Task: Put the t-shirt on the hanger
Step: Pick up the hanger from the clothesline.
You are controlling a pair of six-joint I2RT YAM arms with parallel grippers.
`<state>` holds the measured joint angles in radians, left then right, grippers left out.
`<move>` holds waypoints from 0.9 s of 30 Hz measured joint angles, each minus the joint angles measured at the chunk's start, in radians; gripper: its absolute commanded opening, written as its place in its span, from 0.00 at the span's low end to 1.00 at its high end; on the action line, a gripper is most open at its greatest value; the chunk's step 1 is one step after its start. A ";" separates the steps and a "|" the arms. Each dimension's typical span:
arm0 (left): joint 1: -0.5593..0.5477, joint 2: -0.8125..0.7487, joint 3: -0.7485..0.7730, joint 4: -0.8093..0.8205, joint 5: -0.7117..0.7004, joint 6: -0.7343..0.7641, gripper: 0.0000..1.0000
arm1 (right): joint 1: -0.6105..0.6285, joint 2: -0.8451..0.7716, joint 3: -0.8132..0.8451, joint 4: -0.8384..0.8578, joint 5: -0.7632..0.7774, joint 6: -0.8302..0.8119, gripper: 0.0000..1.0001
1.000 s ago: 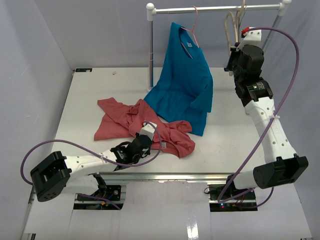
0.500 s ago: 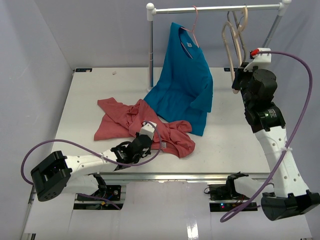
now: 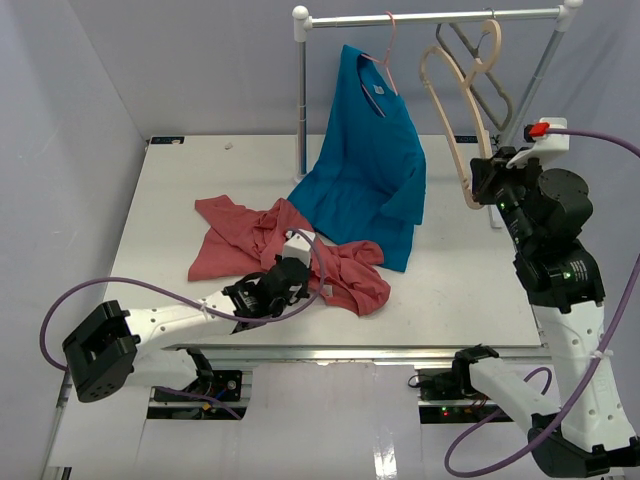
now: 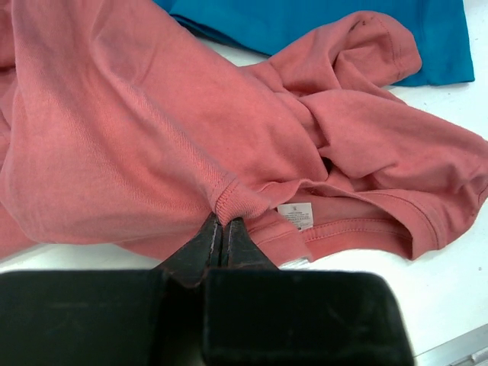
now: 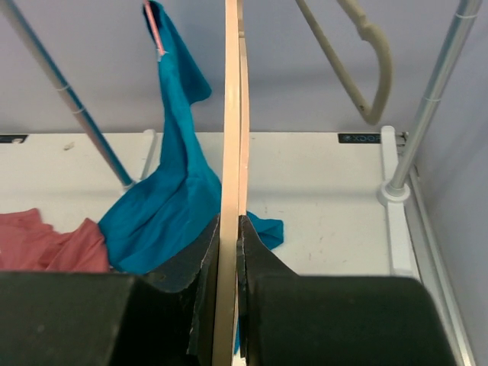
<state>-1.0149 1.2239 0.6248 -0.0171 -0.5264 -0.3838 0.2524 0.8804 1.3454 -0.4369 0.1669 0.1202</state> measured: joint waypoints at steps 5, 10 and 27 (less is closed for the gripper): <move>0.052 0.026 0.045 -0.039 0.052 -0.024 0.00 | 0.002 -0.055 0.001 -0.037 -0.069 0.034 0.08; 0.070 0.036 0.074 -0.069 0.092 -0.041 0.00 | 0.003 -0.075 0.066 -0.071 -0.085 0.053 0.08; 0.189 0.043 0.182 -0.122 0.258 -0.069 0.00 | 0.003 -0.282 -0.048 -0.006 -0.444 0.171 0.08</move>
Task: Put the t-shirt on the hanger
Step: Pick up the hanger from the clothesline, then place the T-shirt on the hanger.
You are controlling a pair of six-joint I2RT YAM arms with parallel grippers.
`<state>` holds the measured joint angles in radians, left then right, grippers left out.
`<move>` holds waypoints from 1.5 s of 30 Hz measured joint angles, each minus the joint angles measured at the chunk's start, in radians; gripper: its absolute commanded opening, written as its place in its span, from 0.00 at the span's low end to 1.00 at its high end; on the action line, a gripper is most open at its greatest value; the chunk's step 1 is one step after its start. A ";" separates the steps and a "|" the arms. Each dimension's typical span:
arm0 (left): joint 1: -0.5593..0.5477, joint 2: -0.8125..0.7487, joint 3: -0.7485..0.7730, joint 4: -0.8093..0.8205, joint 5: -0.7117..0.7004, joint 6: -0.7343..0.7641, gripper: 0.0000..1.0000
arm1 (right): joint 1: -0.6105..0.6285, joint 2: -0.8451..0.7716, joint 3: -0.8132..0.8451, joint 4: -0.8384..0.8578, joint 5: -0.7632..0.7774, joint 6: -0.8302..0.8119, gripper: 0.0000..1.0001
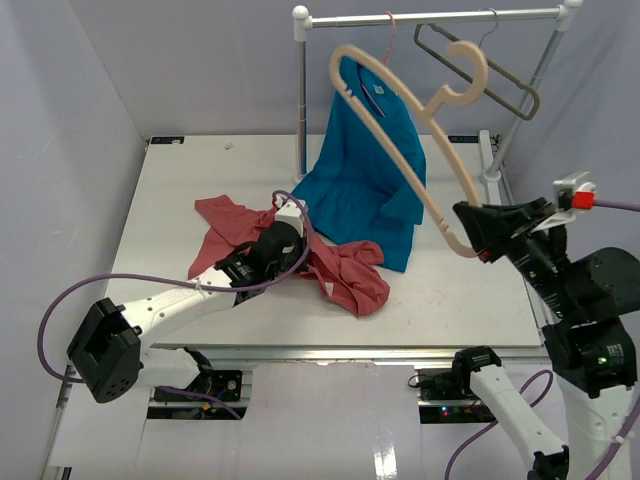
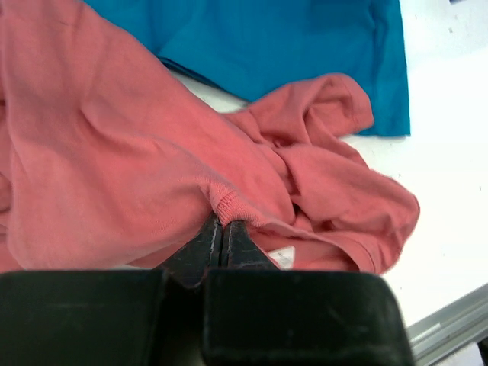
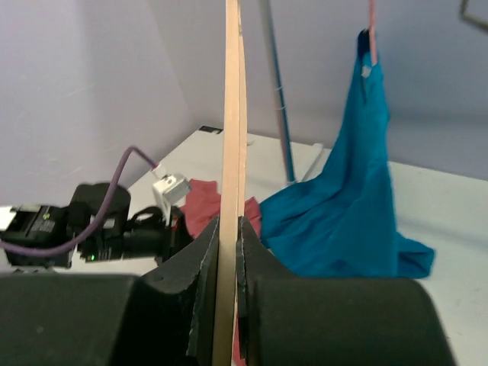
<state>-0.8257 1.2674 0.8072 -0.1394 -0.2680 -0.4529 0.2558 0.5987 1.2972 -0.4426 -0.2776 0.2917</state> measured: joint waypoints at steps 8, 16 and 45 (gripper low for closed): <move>0.142 0.050 0.040 -0.006 0.146 -0.007 0.00 | 0.000 -0.045 -0.423 0.052 -0.139 0.012 0.08; 0.279 0.102 0.043 0.005 0.237 -0.028 0.00 | 0.000 -0.154 -0.567 0.016 -0.142 -0.032 0.08; 0.344 0.181 0.237 -0.088 0.287 0.026 0.00 | 0.000 -0.409 -0.680 -0.110 -0.288 -0.067 0.08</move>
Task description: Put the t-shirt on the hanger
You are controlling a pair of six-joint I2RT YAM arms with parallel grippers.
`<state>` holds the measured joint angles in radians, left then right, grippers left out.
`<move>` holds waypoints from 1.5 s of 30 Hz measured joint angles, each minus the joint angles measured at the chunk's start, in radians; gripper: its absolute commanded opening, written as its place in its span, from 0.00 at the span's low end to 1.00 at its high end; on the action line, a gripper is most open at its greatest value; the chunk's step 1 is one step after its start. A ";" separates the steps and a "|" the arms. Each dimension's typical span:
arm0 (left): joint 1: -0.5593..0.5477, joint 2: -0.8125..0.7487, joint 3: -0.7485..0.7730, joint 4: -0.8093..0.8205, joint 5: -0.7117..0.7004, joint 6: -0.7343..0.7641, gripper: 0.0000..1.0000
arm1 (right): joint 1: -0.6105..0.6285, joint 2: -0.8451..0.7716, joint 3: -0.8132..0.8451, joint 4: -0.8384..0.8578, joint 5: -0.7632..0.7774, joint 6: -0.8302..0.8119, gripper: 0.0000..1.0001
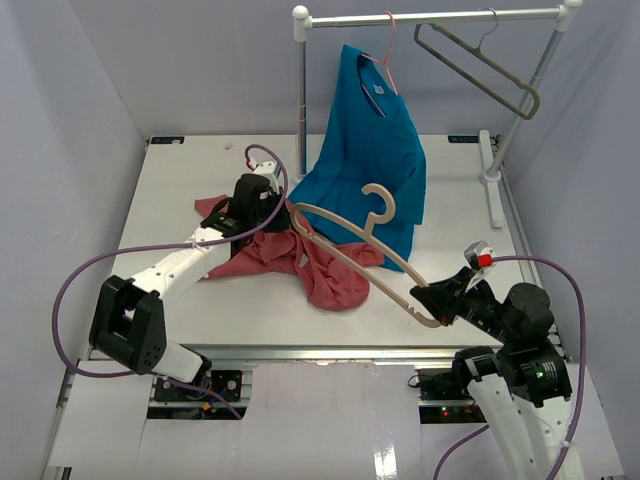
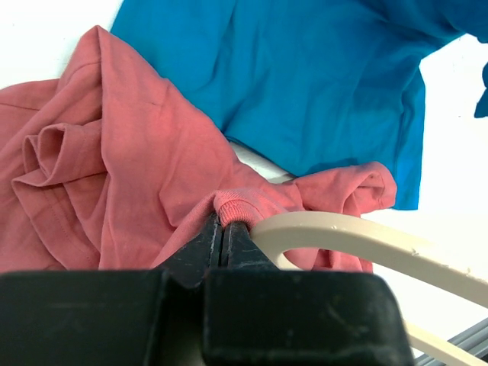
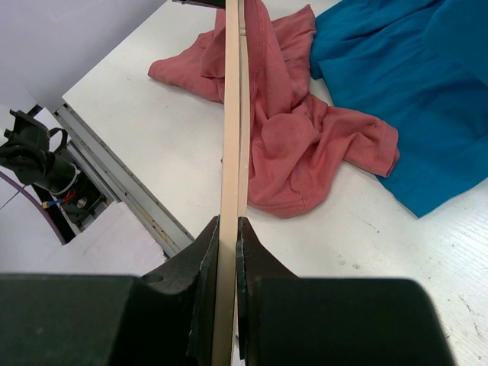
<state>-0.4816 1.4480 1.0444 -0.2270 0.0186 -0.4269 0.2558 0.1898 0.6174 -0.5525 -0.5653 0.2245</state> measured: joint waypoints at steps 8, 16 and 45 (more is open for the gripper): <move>0.001 -0.006 0.030 -0.032 -0.002 0.013 0.00 | 0.000 0.002 -0.019 0.002 -0.003 -0.001 0.08; 0.002 -0.010 0.080 -0.070 -0.011 0.024 0.00 | 0.000 0.017 -0.020 0.013 -0.022 -0.002 0.08; 0.002 -0.025 0.192 -0.118 0.112 0.057 0.00 | 0.002 0.370 -0.025 0.304 -0.126 0.039 0.08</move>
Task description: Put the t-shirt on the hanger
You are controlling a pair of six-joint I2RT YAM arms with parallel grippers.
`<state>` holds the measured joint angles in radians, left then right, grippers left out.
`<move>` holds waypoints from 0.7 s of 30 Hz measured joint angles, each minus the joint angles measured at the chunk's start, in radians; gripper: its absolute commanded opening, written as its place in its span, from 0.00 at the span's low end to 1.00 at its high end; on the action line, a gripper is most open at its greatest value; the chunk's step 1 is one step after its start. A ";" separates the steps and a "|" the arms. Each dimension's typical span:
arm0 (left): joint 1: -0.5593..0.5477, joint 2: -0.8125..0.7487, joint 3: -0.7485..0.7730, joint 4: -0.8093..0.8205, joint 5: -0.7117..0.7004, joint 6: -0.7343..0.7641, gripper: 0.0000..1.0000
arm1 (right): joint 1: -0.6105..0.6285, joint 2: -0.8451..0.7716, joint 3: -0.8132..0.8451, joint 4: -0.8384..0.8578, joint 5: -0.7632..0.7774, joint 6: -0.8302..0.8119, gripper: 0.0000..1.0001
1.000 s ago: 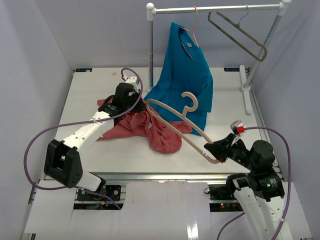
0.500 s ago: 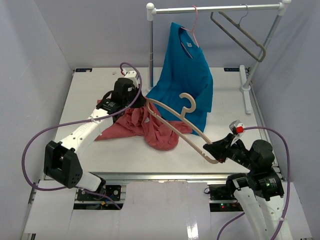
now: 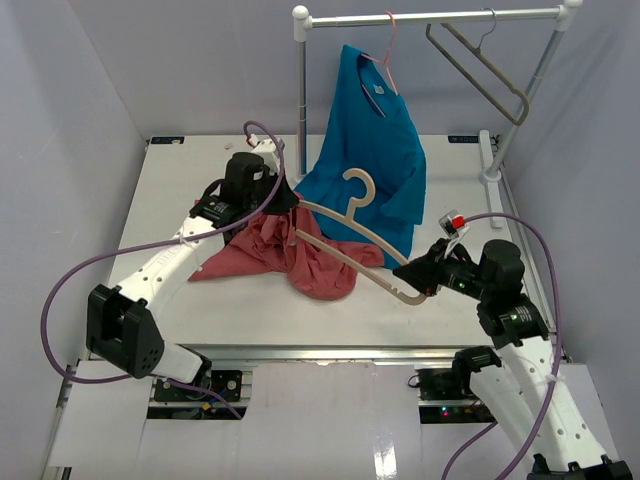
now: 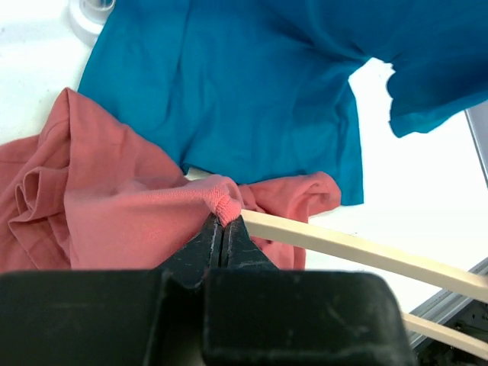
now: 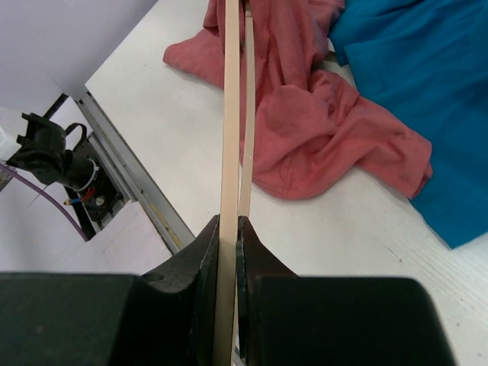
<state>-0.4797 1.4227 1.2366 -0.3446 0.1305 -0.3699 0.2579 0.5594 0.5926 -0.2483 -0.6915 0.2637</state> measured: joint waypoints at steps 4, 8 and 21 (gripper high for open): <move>0.000 -0.015 0.036 -0.003 0.028 0.012 0.00 | 0.017 0.033 0.000 0.114 -0.024 0.020 0.08; 0.001 -0.029 0.079 -0.008 0.072 0.010 0.00 | 0.054 0.047 -0.001 0.207 -0.015 0.016 0.08; -0.020 -0.111 0.184 -0.019 0.304 -0.068 0.00 | 0.199 0.244 -0.021 0.594 0.034 -0.020 0.08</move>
<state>-0.4995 1.3118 1.4207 -0.3638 0.4345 -0.4375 0.4567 0.8036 0.5715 0.3456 -0.6580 0.2442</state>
